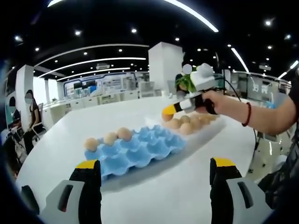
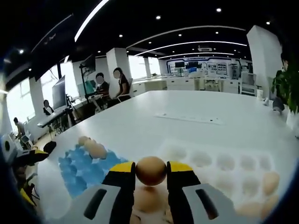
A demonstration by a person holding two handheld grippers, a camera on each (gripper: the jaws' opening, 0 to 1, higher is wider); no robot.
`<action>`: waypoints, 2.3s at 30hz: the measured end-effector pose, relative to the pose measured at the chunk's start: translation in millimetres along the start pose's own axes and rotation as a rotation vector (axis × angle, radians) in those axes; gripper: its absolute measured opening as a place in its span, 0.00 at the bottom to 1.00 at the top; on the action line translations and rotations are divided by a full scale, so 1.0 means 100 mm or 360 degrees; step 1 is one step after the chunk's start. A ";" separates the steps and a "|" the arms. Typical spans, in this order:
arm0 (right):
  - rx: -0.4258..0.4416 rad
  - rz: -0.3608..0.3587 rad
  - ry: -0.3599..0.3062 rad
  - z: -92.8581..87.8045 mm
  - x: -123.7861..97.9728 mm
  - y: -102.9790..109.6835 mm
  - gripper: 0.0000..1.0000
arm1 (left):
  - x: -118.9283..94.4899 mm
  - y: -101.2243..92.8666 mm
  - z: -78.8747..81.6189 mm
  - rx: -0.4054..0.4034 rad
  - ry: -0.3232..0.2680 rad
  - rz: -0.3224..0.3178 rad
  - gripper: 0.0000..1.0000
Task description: Place the egg into an empty slot of the egg tray after lifting it from the table, then release the egg inside the slot.
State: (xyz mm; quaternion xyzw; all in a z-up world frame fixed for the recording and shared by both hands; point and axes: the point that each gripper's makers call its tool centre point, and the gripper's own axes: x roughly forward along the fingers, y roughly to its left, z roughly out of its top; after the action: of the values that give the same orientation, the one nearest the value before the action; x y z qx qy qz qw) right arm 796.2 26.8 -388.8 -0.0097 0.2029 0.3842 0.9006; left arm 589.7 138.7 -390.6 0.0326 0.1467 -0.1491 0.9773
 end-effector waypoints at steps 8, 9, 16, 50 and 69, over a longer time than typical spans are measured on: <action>-0.0086 0.0042 -0.0009 0.04 0.09 0.18 0.27 | -0.02 0.04 -0.01 -0.0012 -0.0005 0.0008 0.98; -0.0097 0.0050 -0.0009 0.04 0.11 0.21 0.27 | -0.02 0.04 -0.01 -0.0008 -0.0002 0.0008 0.98; -0.0208 0.0162 -0.0010 0.03 0.21 0.45 0.27 | -0.03 0.06 0.00 -0.0009 -0.0003 0.0007 0.98; -0.0175 0.0328 0.0180 -0.22 0.64 0.84 0.27 | 0.02 0.12 -0.03 -0.0015 0.0006 0.0000 0.98; -0.0212 0.0294 0.0175 -0.20 0.69 0.87 0.32 | -0.02 0.16 -0.04 -0.0024 0.0001 0.0014 0.98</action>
State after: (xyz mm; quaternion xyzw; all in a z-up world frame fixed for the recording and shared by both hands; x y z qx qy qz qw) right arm 771.2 132.4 -420.7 -0.0717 0.2262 0.4772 0.8462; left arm 592.2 155.2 -393.7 0.0259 0.1480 -0.1436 0.9782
